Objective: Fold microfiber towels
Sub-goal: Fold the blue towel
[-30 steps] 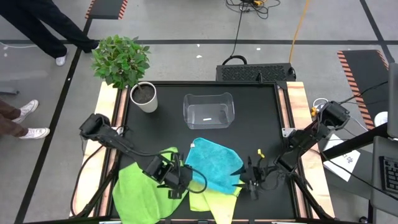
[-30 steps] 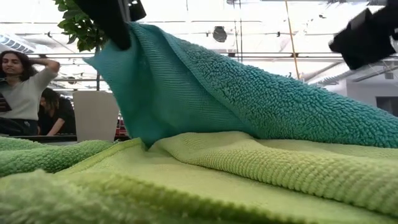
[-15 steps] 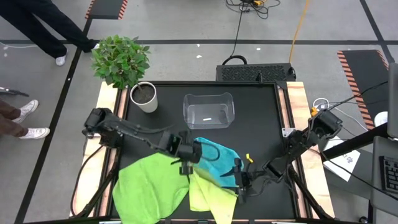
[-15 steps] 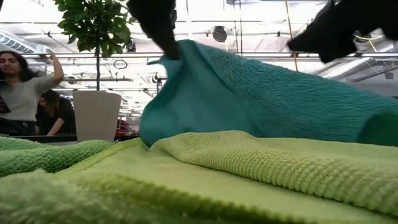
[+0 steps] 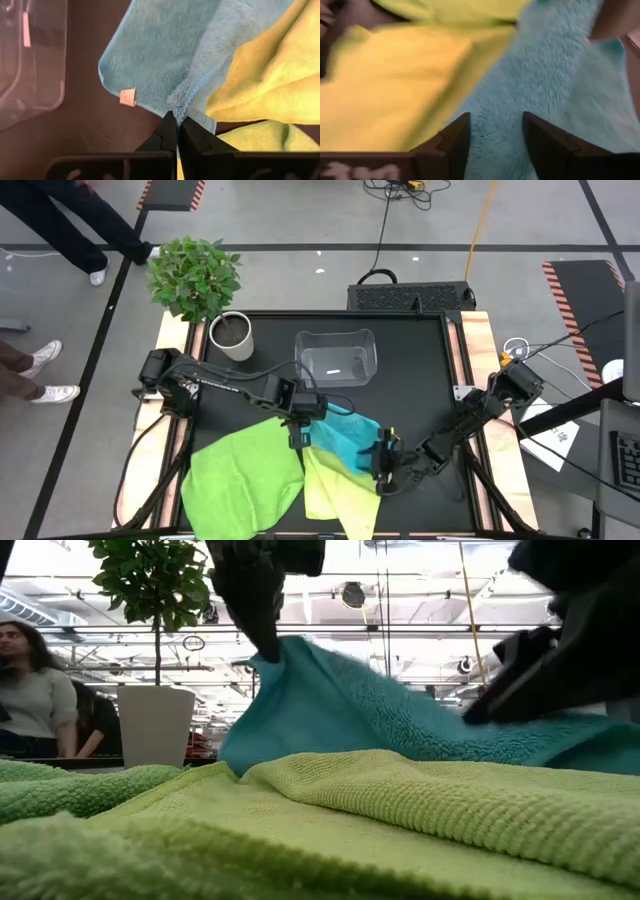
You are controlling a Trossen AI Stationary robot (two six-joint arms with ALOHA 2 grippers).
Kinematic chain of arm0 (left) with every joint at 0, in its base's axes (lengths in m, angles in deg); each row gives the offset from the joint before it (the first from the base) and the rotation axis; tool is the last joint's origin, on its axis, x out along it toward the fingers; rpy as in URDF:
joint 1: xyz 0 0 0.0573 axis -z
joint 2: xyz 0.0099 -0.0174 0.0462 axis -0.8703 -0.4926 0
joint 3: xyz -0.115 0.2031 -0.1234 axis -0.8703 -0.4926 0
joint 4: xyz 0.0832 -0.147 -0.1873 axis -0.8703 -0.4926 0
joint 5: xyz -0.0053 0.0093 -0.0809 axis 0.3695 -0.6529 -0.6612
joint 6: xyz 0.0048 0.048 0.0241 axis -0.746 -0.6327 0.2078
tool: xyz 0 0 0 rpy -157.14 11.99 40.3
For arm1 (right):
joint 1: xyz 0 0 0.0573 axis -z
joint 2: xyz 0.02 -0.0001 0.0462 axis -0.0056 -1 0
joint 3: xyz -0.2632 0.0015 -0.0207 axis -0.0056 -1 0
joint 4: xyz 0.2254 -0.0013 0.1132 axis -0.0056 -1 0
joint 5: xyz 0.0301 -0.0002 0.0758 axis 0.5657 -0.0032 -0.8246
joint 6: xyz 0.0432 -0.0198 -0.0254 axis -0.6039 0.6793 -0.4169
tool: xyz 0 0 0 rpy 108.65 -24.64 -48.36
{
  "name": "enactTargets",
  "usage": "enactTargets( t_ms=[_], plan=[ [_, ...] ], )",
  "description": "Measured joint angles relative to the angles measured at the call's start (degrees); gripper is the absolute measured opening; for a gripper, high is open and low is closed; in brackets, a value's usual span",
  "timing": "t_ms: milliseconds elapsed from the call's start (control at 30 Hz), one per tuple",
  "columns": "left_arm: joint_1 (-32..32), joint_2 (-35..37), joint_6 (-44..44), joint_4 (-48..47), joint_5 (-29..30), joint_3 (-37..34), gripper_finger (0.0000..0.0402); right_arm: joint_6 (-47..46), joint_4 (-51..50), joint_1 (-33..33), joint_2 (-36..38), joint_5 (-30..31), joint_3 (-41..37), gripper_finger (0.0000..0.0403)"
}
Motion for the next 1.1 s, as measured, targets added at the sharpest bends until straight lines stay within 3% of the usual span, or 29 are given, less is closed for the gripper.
enactTargets(
  t_ms=[267,467,833,1100],
  plan=[
    [-2.2,0.0,-1.1,0.4,-2.1,-3.3,0.0001,-1.1,-10.5,0.9,2.8,4.5,-0.1,0.0009],
    [-4.5,0.0,-2.7,3.4,-2.8,-6.9,0.0003,1.3,-12.2,1.2,6.0,8.2,-0.1,0.0025],
    [-7.2,0.0,-5.2,5.5,-3.0,-9.4,0.0004,9.7,-8.5,-3.2,6.2,-0.5,-0.1,0.0033],
    [-7.2,0.0,-6.0,8.0,-5.1,-9.4,0.0003,13.1,-5.9,-3.1,3.3,-0.5,-0.1,0.0107]
  ],
)
